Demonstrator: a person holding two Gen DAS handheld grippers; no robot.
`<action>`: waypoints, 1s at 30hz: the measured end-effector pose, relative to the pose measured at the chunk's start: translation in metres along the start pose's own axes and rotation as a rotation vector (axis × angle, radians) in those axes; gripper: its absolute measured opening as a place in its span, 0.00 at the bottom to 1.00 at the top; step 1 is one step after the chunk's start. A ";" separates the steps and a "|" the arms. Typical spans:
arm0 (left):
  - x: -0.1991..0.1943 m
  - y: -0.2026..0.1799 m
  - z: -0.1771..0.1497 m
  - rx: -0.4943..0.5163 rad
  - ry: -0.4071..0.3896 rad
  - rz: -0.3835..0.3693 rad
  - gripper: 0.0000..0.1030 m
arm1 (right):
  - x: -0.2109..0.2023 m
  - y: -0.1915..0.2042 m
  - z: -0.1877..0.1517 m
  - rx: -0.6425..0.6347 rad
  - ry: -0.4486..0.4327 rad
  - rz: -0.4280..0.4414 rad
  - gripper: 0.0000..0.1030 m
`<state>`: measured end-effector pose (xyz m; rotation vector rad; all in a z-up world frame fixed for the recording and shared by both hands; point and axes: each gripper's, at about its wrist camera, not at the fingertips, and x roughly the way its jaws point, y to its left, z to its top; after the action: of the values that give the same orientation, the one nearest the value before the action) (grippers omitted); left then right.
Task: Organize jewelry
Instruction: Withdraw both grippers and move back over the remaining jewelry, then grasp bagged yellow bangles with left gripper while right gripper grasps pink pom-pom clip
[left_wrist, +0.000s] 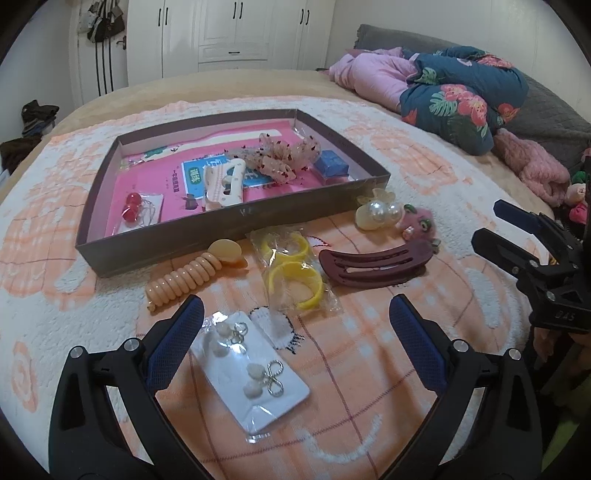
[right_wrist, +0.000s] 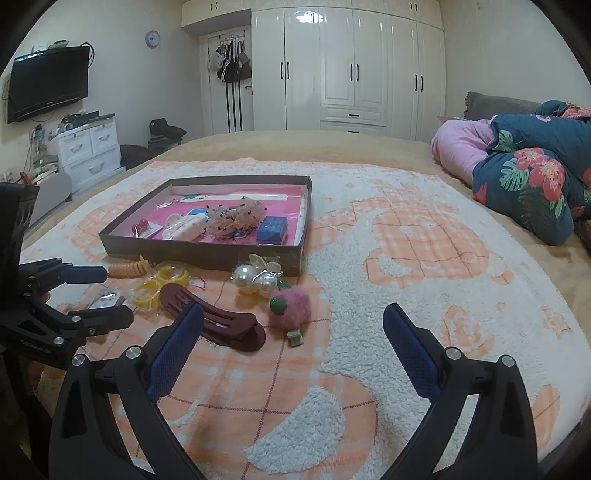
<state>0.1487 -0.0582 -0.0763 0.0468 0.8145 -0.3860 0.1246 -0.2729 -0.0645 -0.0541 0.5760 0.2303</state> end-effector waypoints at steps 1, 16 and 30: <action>0.003 0.001 0.001 0.000 0.008 -0.001 0.89 | 0.001 0.000 0.000 0.000 0.002 0.001 0.92; 0.025 0.009 0.005 -0.017 0.052 -0.024 0.68 | 0.041 -0.007 0.007 0.023 0.094 0.029 0.90; 0.026 0.019 0.005 -0.049 0.049 -0.028 0.60 | 0.079 -0.015 0.009 0.075 0.206 0.094 0.36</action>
<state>0.1752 -0.0497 -0.0932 -0.0010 0.8733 -0.3918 0.1974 -0.2709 -0.0999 0.0226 0.7930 0.2958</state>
